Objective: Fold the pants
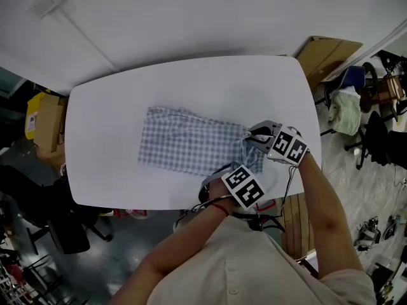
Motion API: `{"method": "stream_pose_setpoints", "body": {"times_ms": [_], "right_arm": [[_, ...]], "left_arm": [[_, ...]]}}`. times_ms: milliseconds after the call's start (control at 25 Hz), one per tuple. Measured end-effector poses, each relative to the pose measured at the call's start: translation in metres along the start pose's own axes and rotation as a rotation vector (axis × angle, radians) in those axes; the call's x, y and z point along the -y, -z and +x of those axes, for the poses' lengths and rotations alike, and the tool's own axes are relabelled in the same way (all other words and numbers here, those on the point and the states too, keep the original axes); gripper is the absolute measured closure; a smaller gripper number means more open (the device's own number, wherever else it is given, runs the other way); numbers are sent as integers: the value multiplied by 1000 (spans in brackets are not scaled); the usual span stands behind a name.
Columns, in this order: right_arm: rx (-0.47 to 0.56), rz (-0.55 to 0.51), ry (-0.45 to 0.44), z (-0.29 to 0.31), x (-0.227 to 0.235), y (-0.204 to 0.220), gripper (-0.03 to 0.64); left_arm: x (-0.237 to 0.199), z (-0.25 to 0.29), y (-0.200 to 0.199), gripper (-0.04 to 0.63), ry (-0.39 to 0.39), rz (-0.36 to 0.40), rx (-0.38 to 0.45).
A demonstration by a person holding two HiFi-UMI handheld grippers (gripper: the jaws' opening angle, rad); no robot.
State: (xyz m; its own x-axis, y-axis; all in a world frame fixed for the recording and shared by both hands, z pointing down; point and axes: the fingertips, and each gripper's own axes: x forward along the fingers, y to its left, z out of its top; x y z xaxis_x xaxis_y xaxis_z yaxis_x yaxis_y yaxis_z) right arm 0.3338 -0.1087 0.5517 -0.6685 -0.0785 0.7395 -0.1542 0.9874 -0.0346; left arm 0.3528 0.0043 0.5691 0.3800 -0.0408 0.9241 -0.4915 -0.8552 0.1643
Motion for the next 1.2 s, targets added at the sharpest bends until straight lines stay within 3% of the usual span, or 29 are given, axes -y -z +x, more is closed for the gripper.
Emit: {"method": "stream_pose_setpoints", "body": {"times_ms": [320,520,640,880,1200], "right_arm": [[-40,61,5,-22,2,23,490],[-71,115,33,-38,6,38,468],[-71,132,52,-43,8,38,468],[-78,93,70,-29,11,19,469],[-378,55,149,2,24,57,496]], "left_arm": [[17,22,-2,574,33,-17,38],[39,23,-7,451,134,-12,111],[48,21,-5,440,157,12,118],[49,15,-10,440,181,-28,160],[55,28,4,440,201,-51,74]]}}
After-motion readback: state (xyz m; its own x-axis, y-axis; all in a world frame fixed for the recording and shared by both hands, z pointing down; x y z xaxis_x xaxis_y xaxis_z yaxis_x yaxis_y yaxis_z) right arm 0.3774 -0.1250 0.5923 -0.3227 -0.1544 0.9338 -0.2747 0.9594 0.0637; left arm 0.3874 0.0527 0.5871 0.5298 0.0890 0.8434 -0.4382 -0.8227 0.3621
